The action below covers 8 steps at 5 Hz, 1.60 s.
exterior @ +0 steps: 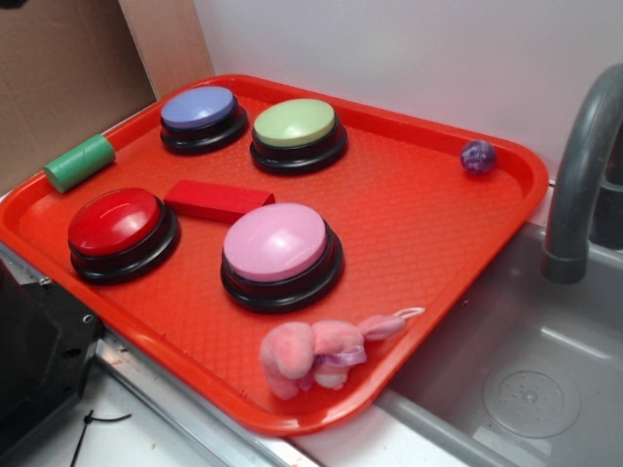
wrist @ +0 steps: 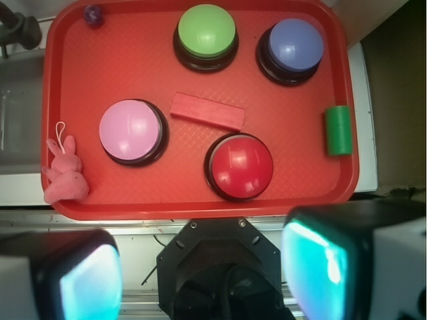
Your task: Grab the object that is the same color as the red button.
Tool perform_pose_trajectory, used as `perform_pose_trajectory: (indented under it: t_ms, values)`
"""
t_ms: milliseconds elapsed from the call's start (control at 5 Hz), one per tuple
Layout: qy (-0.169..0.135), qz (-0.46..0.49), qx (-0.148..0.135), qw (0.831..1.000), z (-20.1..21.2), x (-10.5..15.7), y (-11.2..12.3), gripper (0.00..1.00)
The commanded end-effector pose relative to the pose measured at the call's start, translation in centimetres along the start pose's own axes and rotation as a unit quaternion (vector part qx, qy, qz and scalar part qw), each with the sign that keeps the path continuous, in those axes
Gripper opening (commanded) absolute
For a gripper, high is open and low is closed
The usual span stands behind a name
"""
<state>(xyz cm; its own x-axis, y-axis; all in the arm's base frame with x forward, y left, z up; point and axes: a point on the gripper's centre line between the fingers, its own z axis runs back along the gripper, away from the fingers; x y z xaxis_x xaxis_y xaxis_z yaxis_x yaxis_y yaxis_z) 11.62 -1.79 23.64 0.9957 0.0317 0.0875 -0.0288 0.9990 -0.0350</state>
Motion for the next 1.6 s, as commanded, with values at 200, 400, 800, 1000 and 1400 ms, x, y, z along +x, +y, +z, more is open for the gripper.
perform_pose_trajectory:
  t_ms: [200,400,800,1000,1400]
  values:
    - [-0.015,-0.024,0.011,1.0,-0.9,0.7,0.5,1.0]
    - [-0.031,-0.05,0.005,0.998,-1.9,1.2,1.2,1.0]
    - [-0.066,-0.152,0.02,0.986,-4.1,2.7,2.4,1.0]
    - [-0.099,-0.236,0.021,0.966,-5.4,4.0,2.4,1.0]
    - [-0.097,-0.346,0.02,0.933,-9.6,6.2,3.0,1.0]
